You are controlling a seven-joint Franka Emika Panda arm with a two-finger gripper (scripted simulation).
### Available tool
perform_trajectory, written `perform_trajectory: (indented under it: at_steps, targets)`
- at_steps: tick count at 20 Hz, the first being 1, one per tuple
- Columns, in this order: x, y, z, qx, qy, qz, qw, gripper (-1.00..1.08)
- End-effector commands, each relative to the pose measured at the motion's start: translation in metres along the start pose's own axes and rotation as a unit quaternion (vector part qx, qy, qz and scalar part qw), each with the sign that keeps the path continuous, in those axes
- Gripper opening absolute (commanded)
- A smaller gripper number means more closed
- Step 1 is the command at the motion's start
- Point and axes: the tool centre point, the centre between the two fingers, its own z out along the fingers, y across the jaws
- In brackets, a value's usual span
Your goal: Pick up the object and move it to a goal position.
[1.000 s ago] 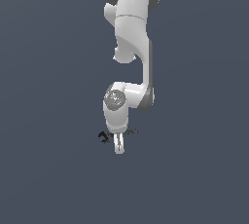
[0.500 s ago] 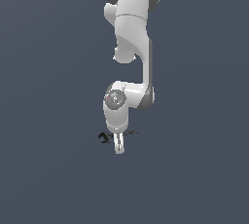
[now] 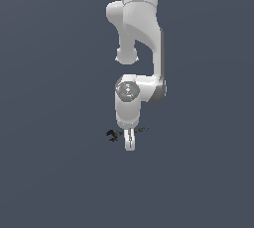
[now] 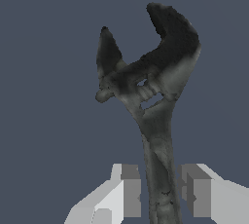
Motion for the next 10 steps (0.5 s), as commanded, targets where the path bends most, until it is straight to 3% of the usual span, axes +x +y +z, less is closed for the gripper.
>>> perform_trajectory:
  at_steps: [1, 10]
  targets:
    - [-0.016, 0.003, -0.016, 0.001, 0.000, -0.001, 1.0000, -1.00]
    - [-0.090, 0.021, -0.088, 0.001, 0.000, -0.001, 1.0000, -1.00]
